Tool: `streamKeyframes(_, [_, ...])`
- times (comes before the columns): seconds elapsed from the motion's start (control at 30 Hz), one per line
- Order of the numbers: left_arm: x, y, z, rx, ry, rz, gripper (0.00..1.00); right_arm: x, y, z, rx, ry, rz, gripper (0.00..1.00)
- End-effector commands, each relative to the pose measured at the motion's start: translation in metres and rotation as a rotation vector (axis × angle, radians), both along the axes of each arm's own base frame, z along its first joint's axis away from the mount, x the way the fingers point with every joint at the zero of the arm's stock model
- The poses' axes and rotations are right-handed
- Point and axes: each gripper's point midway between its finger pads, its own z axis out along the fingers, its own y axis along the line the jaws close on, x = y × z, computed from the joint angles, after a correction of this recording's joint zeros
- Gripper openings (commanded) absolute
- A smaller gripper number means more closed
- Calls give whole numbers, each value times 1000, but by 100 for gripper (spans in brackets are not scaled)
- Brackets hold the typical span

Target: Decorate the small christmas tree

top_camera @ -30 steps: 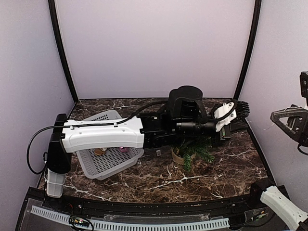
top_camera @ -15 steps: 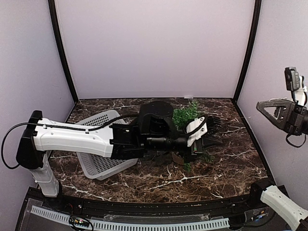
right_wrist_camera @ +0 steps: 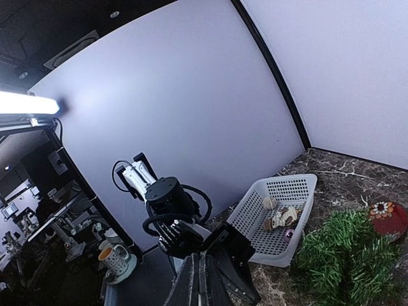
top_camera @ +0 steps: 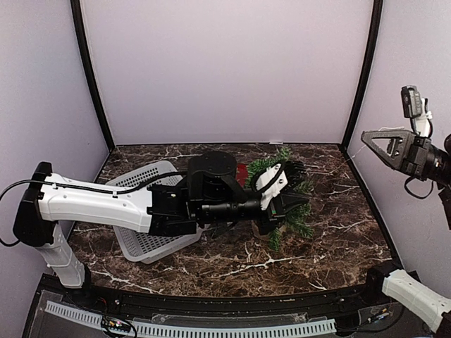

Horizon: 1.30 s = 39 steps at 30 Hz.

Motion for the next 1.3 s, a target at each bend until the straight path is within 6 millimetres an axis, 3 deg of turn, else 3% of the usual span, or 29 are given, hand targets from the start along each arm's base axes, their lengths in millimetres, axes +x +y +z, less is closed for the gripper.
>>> streamKeyframes(0.0, [18, 21, 19, -60, 60, 87, 0, 23, 1, 2, 0, -32, -43, 0])
streamKeyframes(0.2, [37, 41, 9, -58, 120, 173, 0, 54, 14, -2, -18, -22, -64, 0])
streamKeyframes(0.43, [56, 63, -1, -59, 178, 262, 0, 67, 77, -17, -138, -53, -20, 0])
streamKeyframes(0.67, [66, 80, -10, -59, 218, 300, 0, 77, 117, -19, -226, -103, -18, 0])
streamKeyframes(1.0, [87, 99, -31, -74, 331, 387, 0, 111, 138, -20, -356, -153, -100, 0])
streamKeyframes(1.27, [96, 104, -41, -69, 376, 419, 0, 131, 156, -39, -438, -145, -112, 0])
